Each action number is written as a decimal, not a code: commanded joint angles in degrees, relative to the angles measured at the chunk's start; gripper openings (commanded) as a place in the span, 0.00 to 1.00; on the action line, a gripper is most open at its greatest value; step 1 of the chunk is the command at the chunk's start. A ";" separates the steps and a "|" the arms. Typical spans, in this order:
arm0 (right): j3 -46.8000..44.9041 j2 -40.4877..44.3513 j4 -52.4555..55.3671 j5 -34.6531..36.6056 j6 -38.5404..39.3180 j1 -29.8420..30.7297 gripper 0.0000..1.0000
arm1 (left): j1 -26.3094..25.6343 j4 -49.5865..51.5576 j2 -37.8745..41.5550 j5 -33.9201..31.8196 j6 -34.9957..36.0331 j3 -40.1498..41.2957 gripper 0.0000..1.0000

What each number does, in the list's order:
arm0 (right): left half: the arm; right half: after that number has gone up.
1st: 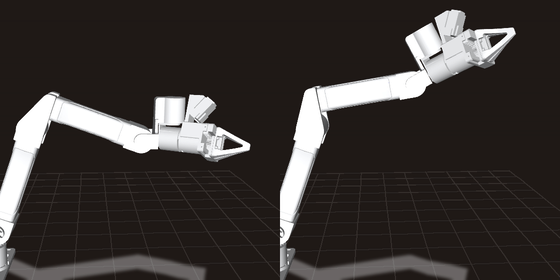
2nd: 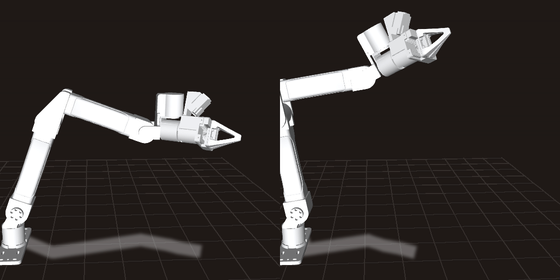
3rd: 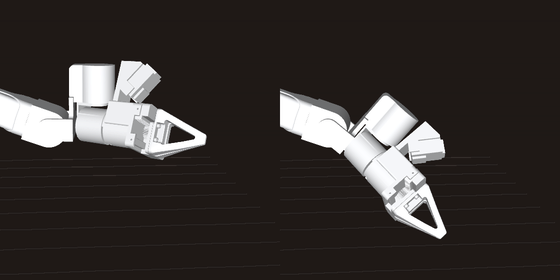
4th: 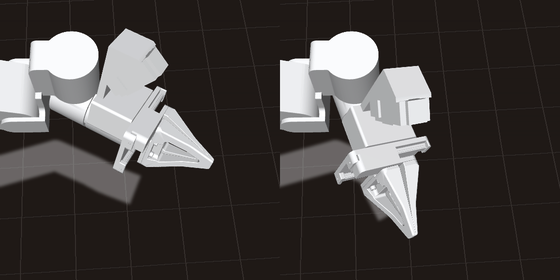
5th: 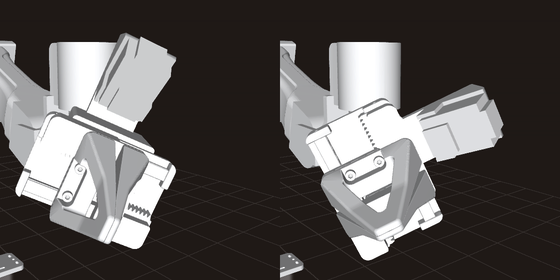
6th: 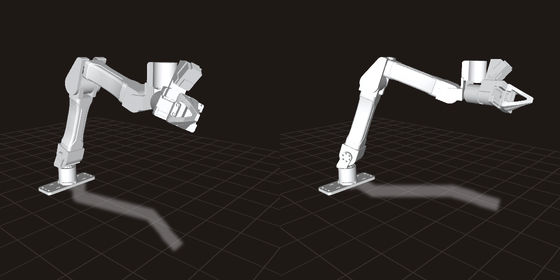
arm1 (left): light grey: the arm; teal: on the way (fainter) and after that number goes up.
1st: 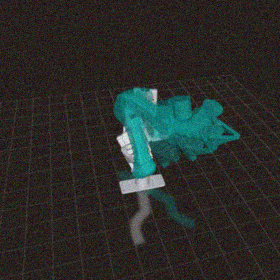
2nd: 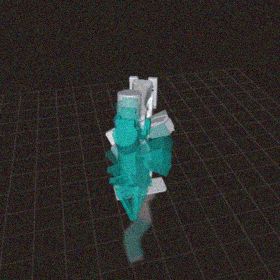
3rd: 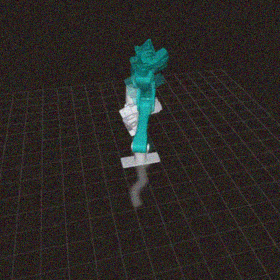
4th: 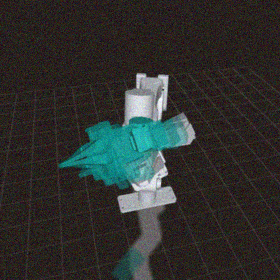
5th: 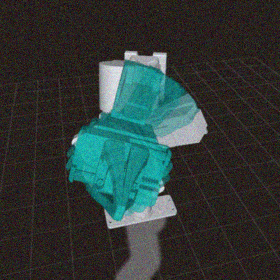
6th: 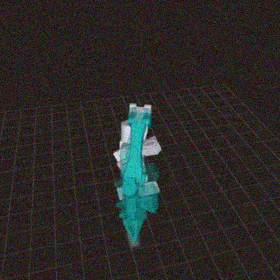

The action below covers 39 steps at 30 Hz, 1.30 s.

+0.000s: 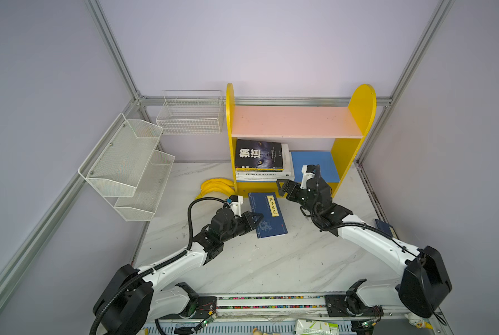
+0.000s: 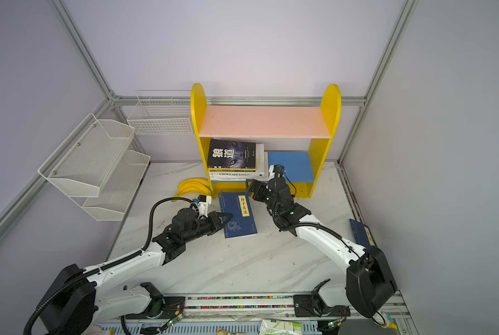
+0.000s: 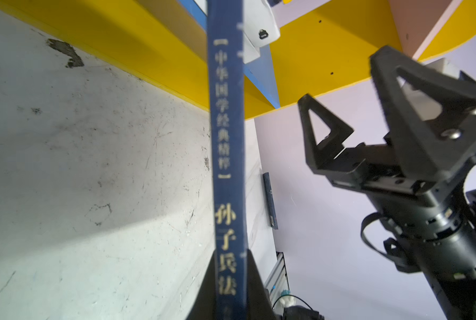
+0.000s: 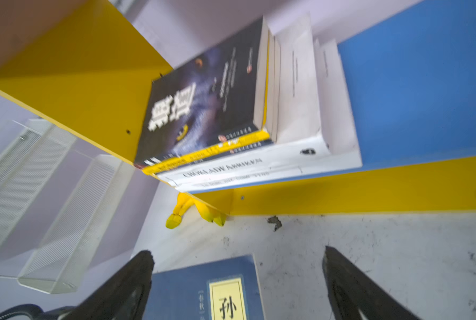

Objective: Stacking books/files
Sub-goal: Pick up the book at the center of the table, then place the book at the bookshelf.

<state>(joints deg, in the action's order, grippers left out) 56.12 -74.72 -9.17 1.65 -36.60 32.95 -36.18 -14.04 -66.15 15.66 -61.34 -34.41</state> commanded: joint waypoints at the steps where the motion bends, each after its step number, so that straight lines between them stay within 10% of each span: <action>1: -1.26 5.02 -2.90 -6.11 -3.33 -3.73 0.97 | -0.23 4.52 2.77 2.90 6.17 -9.65 0.06; 19: -12.72 17.62 -15.37 -20.55 -14.81 -9.11 0.97 | 2.33 -5.65 -17.36 1.49 2.40 -35.40 0.02; 39: -17.13 7.71 -33.22 -23.41 -24.15 -5.87 0.91 | 6.61 -20.82 -21.39 -15.22 -8.03 -34.98 0.02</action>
<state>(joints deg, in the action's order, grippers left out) 38.11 -64.90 -34.20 -20.91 -58.67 25.78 -30.37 -27.18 -89.38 5.04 -66.96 -63.99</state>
